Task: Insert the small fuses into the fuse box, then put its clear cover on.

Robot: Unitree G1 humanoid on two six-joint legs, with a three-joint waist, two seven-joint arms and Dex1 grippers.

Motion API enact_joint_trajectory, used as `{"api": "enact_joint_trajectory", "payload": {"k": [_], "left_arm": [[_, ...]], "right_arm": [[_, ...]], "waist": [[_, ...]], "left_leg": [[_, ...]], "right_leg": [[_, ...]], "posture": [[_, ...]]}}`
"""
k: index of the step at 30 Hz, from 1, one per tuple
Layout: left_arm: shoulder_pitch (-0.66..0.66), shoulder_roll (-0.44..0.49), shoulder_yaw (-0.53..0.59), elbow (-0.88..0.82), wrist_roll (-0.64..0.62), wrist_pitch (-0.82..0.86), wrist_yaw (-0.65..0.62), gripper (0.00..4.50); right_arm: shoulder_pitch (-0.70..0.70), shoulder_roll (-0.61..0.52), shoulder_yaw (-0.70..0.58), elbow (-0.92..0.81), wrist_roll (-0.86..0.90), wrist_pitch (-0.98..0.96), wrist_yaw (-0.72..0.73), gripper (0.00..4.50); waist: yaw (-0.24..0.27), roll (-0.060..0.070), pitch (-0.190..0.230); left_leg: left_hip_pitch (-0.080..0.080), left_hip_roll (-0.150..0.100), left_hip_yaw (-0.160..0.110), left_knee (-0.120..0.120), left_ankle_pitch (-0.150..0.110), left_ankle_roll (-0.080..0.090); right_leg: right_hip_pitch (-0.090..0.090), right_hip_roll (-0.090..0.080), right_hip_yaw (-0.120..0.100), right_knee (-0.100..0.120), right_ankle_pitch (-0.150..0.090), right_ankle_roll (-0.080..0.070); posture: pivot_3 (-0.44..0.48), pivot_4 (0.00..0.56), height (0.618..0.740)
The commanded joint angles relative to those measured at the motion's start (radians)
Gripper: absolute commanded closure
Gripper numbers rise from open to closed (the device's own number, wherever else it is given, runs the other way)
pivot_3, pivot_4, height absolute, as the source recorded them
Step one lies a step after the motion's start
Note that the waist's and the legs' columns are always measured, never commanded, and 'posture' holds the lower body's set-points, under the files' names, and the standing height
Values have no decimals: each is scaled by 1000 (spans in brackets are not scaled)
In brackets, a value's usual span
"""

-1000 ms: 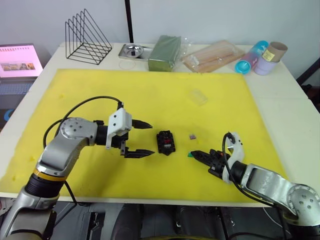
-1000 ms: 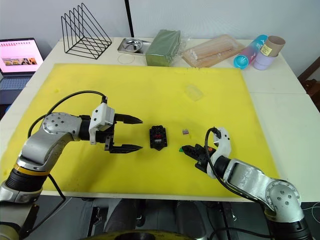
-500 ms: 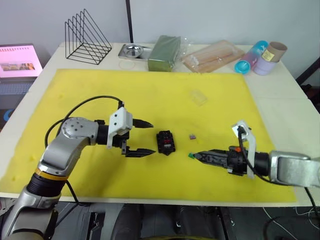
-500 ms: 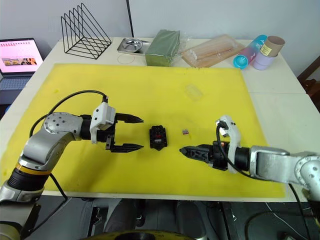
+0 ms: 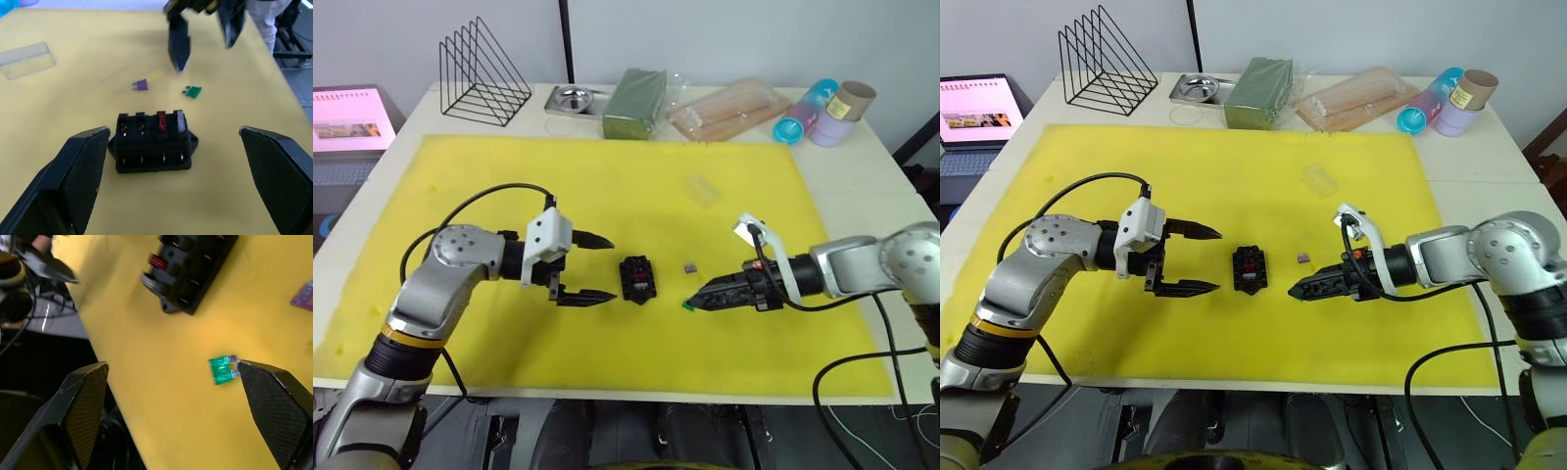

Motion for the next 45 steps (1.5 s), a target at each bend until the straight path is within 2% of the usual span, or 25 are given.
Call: {"api": "enact_joint_trajectory", "payload": {"k": [1, 7, 19, 32, 38, 45], "left_arm": [[-10, 9, 8, -36, -13, -7, -12, 0], [-8, -1, 4, -69, -29, 4, -14, 0], [-11, -19, -20, -93, -25, 1, -12, 0], [-1, -15, -17, -103, -21, 1, 15, 0], [-6, -25, -20, -96, -14, -4, 30, 0], [-4, -29, -19, -96, -9, -4, 37, 0]], "right_arm": [[-55, 16, 59, 43, -131, 13, 149, 28], [-109, 66, 135, 103, -293, 6, 305, 28], [-190, 152, 220, 175, -479, 10, 491, 28], [-208, 183, 297, 186, -599, -17, 624, 28], [-227, 222, 323, 252, -662, -52, 666, 28], [-237, 231, 330, 268, -708, -68, 703, 2276]], "waist": [[2, 0, 0], [0, 0, 0], [-5, 0, 0], [-5, 0, 0], [-8, 0, 0], [-6, 0, 0]], "left_leg": [[0, 0, 0, 0, 0, 0], [0, 0, 0, 0, 0, 0], [0, 0, 0, 0, 0, 0], [0, 0, -1, 0, 0, 0], [1, -1, -1, 0, 0, 0], [1, -1, -3, 0, 0, 0]], "right_leg": [[0, 0, 0, 0, 0, 0], [0, 0, 0, 0, 0, 0], [0, 1, 0, 1, 0, 0], [0, 1, -1, 1, 0, 0], [0, 1, -1, 1, 0, 0], [0, 1, -1, 2, 0, -1]], "posture": [[0, 150, 740], [0, 150, 740], [0, 150, 740], [0, 150, 740], [0, 150, 740], [0, 150, 740]]}}
